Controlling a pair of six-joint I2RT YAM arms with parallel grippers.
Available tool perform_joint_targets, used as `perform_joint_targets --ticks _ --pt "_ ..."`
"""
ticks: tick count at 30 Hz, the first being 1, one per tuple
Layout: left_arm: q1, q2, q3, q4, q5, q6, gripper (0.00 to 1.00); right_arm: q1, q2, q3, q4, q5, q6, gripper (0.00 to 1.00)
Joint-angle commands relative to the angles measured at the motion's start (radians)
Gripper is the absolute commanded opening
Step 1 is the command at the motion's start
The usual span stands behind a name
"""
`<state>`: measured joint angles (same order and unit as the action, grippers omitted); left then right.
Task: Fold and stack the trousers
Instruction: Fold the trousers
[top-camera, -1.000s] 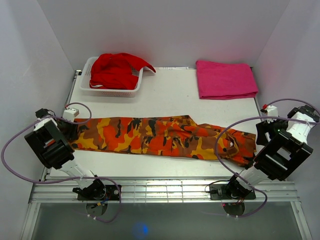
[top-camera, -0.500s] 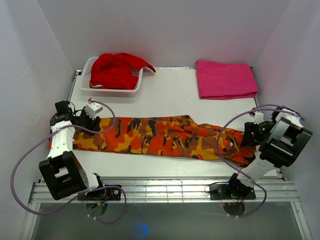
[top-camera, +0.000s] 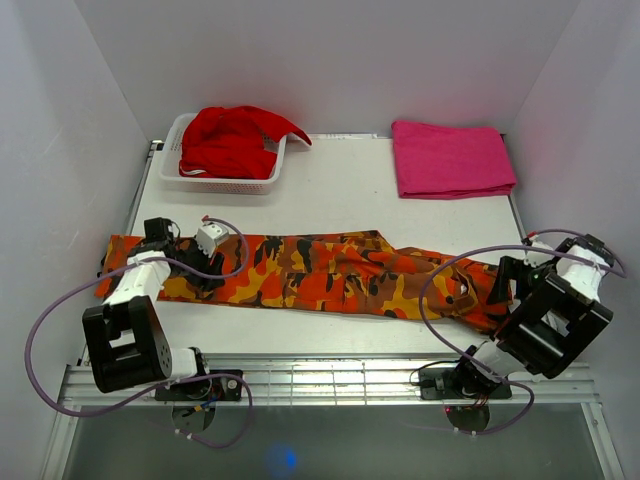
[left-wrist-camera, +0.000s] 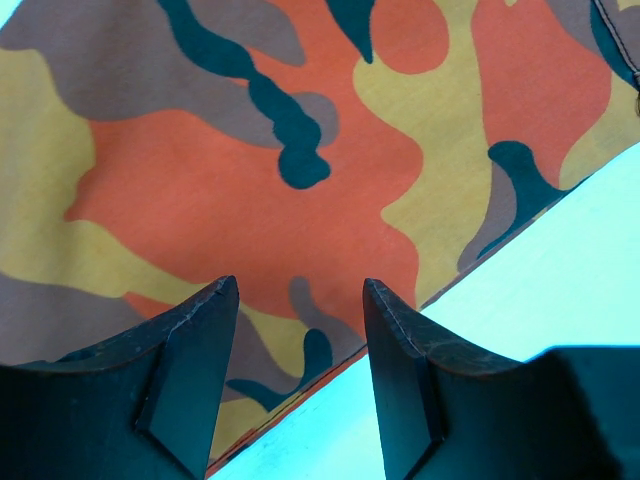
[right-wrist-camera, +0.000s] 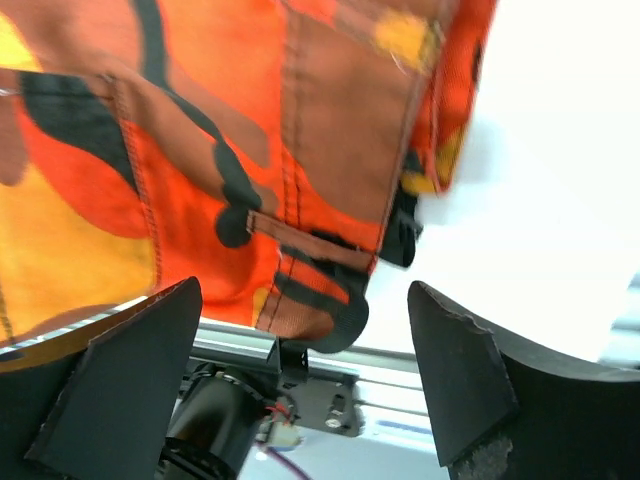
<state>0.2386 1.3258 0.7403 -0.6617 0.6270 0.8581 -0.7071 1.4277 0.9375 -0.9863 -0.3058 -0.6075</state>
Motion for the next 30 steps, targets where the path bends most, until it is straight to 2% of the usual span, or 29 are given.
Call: perform_joint_targets --ticks 1,4,9,13,18,22,27,30 --pt "-0.025 -0.008 -0.013 0.039 -0.003 -0.037 0.64 -0.037 -0.006 -0.051 -0.014 0.013 0.063 0.89" --pt "-0.042 0.006 -0.001 0.042 -0.003 -0.063 0.64 -0.045 0.036 -0.100 0.011 -0.007 0.083 0.90" --pt "-0.048 0.018 0.004 0.056 0.002 -0.099 0.64 -0.072 0.161 -0.091 0.006 -0.001 0.095 0.91" --pt "-0.056 0.032 -0.001 0.074 -0.010 -0.106 0.64 -0.092 0.235 -0.101 0.006 0.005 0.097 0.89" --pt "-0.059 0.047 -0.005 0.100 -0.010 -0.120 0.64 -0.095 0.306 -0.098 -0.018 -0.059 0.058 0.85" --pt "-0.062 0.061 -0.002 0.111 -0.010 -0.134 0.64 -0.097 0.306 -0.040 -0.049 -0.113 0.019 0.85" --pt "-0.062 0.078 0.001 0.119 -0.026 -0.120 0.64 -0.097 0.274 0.008 0.037 -0.075 0.000 0.85" --pt "-0.062 0.093 0.001 0.134 -0.030 -0.129 0.64 -0.097 0.299 0.007 0.054 -0.085 0.002 0.80"
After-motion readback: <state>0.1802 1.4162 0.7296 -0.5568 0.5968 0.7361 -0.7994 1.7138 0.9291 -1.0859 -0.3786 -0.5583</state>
